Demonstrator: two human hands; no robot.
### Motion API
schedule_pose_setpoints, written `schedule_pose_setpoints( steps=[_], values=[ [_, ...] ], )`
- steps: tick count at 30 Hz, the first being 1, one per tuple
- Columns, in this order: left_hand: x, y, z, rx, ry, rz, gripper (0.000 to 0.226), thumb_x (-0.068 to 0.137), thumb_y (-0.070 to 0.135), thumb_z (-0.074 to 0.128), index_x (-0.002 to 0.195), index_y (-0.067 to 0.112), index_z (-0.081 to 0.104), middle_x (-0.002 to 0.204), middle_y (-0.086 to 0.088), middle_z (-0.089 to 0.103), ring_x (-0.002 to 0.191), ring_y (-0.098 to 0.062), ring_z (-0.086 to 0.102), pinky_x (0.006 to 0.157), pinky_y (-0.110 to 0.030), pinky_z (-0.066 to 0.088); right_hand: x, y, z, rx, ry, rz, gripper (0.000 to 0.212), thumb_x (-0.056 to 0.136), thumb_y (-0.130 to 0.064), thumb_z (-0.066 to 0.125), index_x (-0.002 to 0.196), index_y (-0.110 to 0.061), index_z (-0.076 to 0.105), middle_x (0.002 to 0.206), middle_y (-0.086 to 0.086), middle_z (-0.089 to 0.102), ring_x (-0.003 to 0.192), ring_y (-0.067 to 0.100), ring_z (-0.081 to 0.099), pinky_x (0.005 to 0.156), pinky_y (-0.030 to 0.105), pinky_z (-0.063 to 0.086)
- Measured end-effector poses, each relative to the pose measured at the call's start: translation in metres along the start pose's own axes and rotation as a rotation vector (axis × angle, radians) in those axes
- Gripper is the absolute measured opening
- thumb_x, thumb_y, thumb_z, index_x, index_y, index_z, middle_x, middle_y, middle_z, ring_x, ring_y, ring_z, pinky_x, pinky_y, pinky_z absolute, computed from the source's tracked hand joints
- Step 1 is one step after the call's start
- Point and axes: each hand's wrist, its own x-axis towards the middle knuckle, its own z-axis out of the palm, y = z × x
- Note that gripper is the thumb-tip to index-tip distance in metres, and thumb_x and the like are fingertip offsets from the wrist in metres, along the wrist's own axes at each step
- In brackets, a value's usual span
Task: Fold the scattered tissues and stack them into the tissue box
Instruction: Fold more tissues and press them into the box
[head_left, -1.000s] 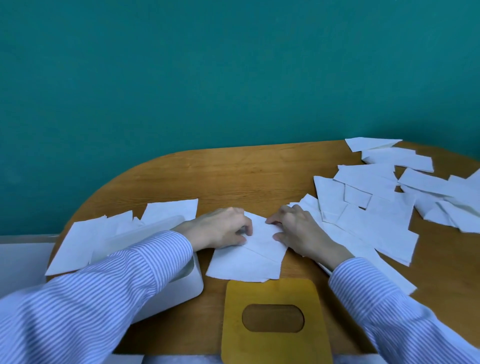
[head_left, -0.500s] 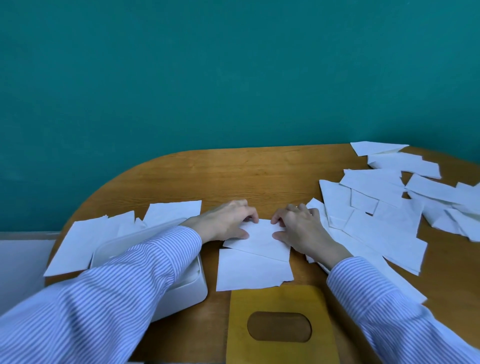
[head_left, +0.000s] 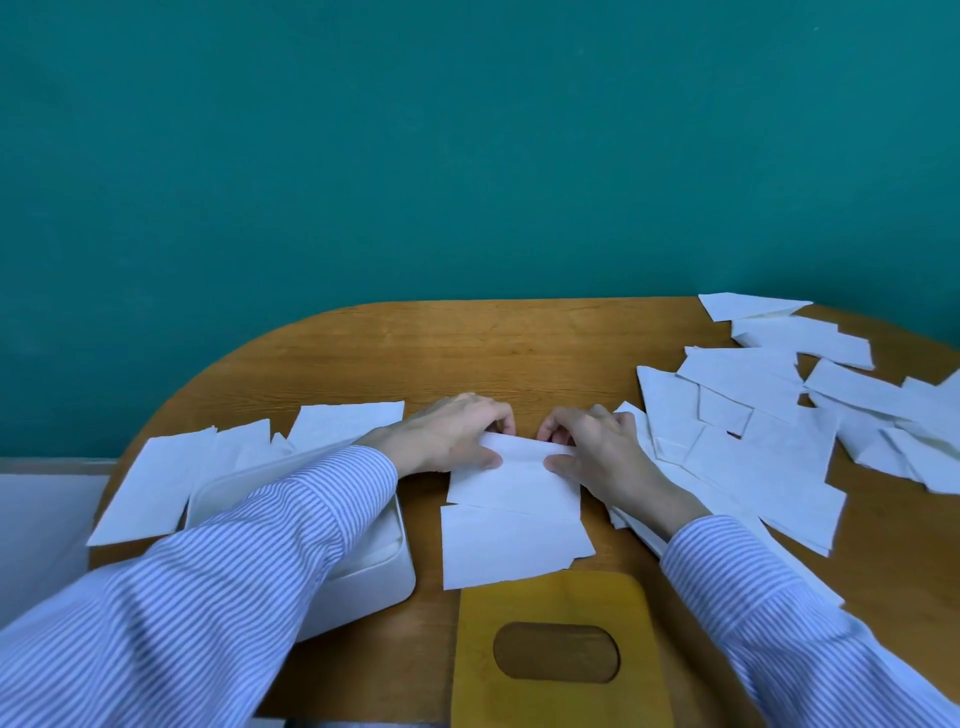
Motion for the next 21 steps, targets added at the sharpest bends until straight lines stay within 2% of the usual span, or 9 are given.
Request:
schedule_pose_setpoints(
  steps=[3,7,10,16,21],
  values=[
    [-0.001,0.000,-0.002,0.001,0.046,0.016,0.015,0.093,0.032,0.066,0.107,0.031,0.060,0.110,0.009,0.057,0.109,-0.012,0.045,0.090,-0.036,0.041,-0.001,0.000,-0.002,-0.029,0.013,-0.017,0.013,0.088,-0.025,0.064,0.098,-0.032,0.061,0.095,-0.013,0.055,0.098,0.013,0.042,0.088,0.037,0.026],
    [-0.002,0.001,-0.002,0.007,0.110,0.052,0.005,0.092,0.032,0.067,0.097,0.031,0.064,0.091,0.012,0.055,0.094,-0.010,0.049,0.078,-0.031,0.043,-0.002,0.000,-0.002,0.002,0.041,-0.041,0.007,0.089,-0.029,0.065,0.095,-0.031,0.067,0.092,-0.009,0.062,0.096,0.015,0.048,0.087,0.038,0.032],
    [-0.003,0.003,-0.003,-0.005,0.134,0.035,0.003,0.092,0.032,0.067,0.095,0.032,0.067,0.093,0.013,0.060,0.091,-0.008,0.053,0.073,-0.029,0.043,-0.003,0.000,-0.004,0.055,0.065,-0.066,0.007,0.090,-0.028,0.066,0.094,-0.029,0.072,0.088,-0.009,0.066,0.093,0.016,0.052,0.086,0.038,0.040],
    [-0.012,0.000,-0.018,-0.165,0.228,0.007,0.009,0.093,0.033,0.069,0.099,0.030,0.075,0.095,0.012,0.070,0.089,-0.003,0.061,0.076,-0.027,0.049,-0.003,-0.003,-0.026,0.260,0.088,-0.040,0.010,0.094,-0.022,0.062,0.091,-0.030,0.067,0.086,-0.013,0.069,0.086,0.004,0.061,0.074,0.029,0.050],
    [-0.024,-0.005,-0.027,-0.192,0.292,0.013,0.009,0.092,0.034,0.070,0.098,0.031,0.076,0.093,0.016,0.071,0.089,-0.004,0.064,0.083,-0.035,0.055,-0.006,-0.011,-0.044,0.323,0.093,-0.048,0.015,0.093,-0.019,0.064,0.087,-0.033,0.065,0.084,-0.016,0.067,0.082,0.001,0.059,0.067,0.021,0.043]
  ],
)
